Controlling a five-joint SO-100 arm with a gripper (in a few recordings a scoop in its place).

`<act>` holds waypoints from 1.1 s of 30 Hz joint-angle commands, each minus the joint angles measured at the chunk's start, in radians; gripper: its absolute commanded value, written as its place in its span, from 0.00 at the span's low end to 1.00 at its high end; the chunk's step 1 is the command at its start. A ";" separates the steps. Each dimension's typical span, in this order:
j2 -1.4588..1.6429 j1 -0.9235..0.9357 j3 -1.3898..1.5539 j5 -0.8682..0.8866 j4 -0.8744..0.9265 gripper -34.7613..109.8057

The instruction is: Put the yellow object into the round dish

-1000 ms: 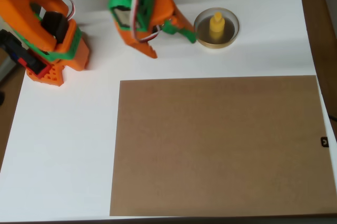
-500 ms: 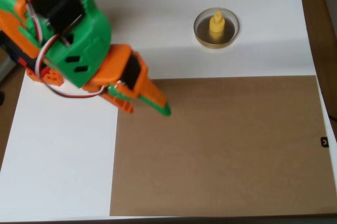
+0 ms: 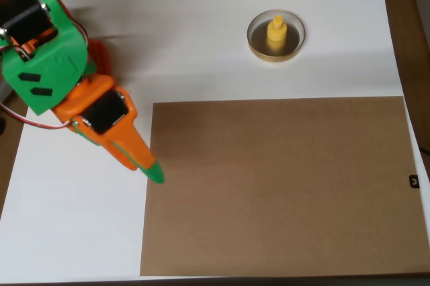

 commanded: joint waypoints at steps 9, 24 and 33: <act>0.327 0.103 0.232 0.114 -0.055 0.39; 0.518 0.192 0.417 0.149 -0.061 0.40; 0.670 0.216 0.497 0.149 -0.015 0.41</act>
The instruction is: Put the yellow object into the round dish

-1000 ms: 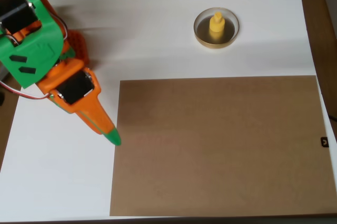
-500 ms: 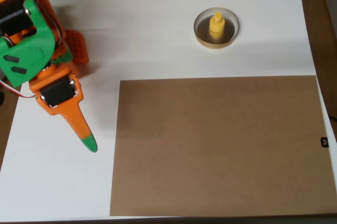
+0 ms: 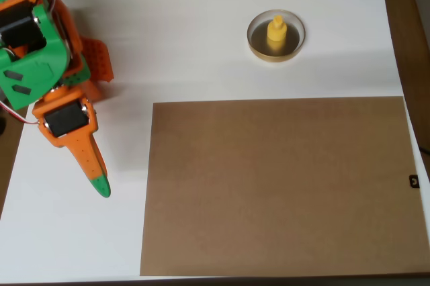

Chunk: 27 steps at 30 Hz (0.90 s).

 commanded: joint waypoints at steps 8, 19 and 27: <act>0.032 0.048 0.026 0.028 0.006 0.42; 0.032 0.043 0.061 0.060 -0.018 0.43; 0.032 0.048 0.061 0.063 -0.017 0.36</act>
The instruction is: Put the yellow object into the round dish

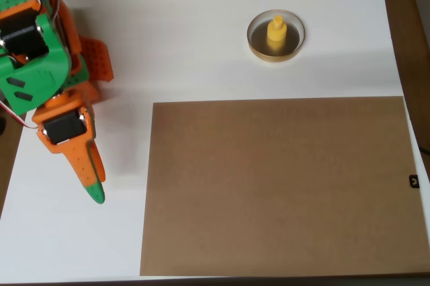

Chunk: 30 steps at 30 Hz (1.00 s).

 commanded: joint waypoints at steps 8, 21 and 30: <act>0.015 0.012 -0.011 0.000 -0.008 0.26; 0.015 0.026 -0.011 0.012 -0.008 0.24; 0.015 0.026 -0.011 0.012 -0.008 0.24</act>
